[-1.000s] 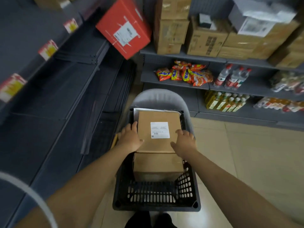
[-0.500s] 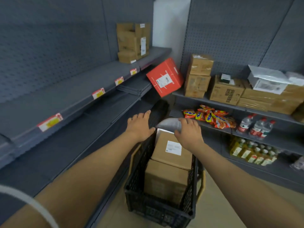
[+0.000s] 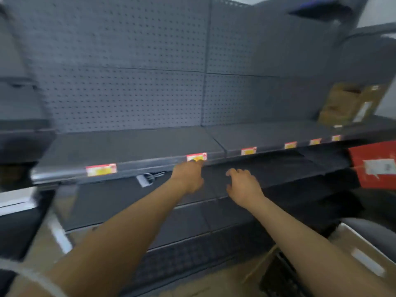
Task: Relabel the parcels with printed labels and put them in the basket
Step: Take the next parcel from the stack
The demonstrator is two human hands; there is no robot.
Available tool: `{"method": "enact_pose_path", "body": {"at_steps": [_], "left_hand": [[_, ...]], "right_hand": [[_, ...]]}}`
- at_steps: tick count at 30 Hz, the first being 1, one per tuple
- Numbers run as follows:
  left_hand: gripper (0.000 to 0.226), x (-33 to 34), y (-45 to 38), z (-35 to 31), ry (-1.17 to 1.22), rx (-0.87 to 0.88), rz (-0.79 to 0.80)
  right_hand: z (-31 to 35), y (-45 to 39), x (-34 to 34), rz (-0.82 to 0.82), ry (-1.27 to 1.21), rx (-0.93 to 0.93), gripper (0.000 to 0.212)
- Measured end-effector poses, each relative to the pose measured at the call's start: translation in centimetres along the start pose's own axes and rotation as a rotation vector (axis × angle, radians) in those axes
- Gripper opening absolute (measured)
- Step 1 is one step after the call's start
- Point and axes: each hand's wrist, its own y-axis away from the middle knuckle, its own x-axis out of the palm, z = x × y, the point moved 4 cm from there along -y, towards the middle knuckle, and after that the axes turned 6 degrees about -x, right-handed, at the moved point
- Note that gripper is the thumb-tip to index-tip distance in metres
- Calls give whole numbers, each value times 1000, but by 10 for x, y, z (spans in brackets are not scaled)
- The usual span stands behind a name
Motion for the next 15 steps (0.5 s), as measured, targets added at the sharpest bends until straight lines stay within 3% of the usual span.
{"method": "enact_pose_path", "body": {"at_steps": [7,15], "left_hand": [[41,-72,169,281,-50,-490,-143],[38,-96,416,490,-84,-1058,-217]], "right_hand": [[352,-23,13,-109,-169,-567,28],[662,56,42,-6,-284,-1069,30]]}}
